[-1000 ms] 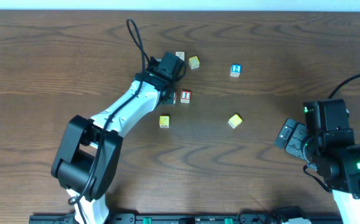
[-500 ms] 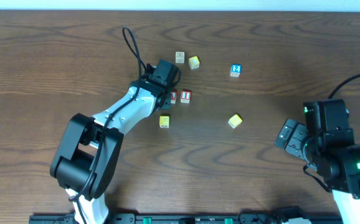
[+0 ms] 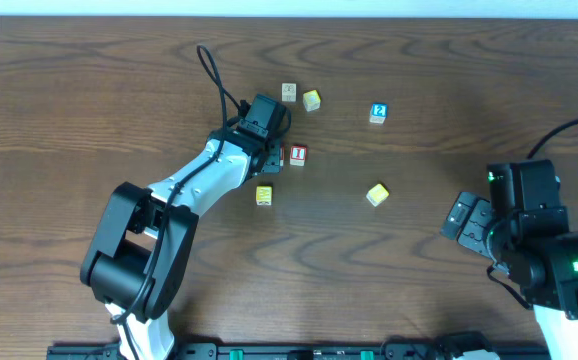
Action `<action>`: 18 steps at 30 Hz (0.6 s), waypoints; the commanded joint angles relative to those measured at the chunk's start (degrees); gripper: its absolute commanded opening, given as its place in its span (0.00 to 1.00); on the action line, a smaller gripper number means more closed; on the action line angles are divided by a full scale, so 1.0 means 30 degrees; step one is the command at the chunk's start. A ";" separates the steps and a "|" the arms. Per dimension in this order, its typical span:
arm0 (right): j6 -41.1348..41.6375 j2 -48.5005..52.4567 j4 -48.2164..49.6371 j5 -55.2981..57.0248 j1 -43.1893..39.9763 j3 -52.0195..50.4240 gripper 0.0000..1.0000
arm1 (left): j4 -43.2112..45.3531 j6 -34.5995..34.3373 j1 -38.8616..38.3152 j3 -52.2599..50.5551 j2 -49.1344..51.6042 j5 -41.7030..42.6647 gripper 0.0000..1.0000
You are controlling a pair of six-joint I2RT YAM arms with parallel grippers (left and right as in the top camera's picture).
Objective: Spell out Ai2
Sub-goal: 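Open the left gripper and push the 'A' block against 'I'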
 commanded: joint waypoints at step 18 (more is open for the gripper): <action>-0.0080 -0.0102 -0.0029 0.0153 -0.0160 0.0022 0.99 | 0.0444 -0.0182 0.0066 0.0015 -0.0277 0.0525 0.44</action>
